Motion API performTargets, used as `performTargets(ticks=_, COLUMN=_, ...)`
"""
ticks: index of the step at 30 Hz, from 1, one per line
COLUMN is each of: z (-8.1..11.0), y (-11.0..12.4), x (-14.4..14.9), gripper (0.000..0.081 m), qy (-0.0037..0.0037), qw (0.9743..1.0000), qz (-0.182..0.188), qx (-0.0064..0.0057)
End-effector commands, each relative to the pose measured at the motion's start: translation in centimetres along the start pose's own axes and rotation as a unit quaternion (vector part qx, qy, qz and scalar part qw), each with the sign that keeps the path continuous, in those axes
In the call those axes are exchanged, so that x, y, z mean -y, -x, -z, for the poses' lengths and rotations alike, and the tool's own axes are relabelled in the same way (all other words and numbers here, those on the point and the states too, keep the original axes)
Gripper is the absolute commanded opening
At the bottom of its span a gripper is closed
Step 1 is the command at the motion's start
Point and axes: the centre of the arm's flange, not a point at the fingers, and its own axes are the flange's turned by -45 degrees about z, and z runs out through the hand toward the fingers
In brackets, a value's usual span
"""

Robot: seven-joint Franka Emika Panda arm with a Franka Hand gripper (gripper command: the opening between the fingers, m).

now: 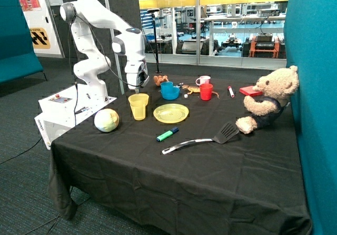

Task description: Match the cups with the appropriate bowls

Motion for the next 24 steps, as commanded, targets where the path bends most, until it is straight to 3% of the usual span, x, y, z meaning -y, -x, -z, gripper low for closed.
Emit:
performTargets(ticks=1, z=-0.5, y=0.8, x=-0.8, gripper=0.0572, qy=0.00047, qw=1.0000, qz=-0.005, qx=0.0001)
performTargets(ticks=12, z=-2.3, y=0.8, x=-0.3, gripper=0.0571, qy=0.00047, qw=1.0000, qz=-0.005, qx=0.0001)
performTargets(ticks=24, z=-3.0, y=0.6, x=-0.3, gripper=0.0567, qy=0.00047, qw=1.0000, qz=-0.009, qx=0.0001)
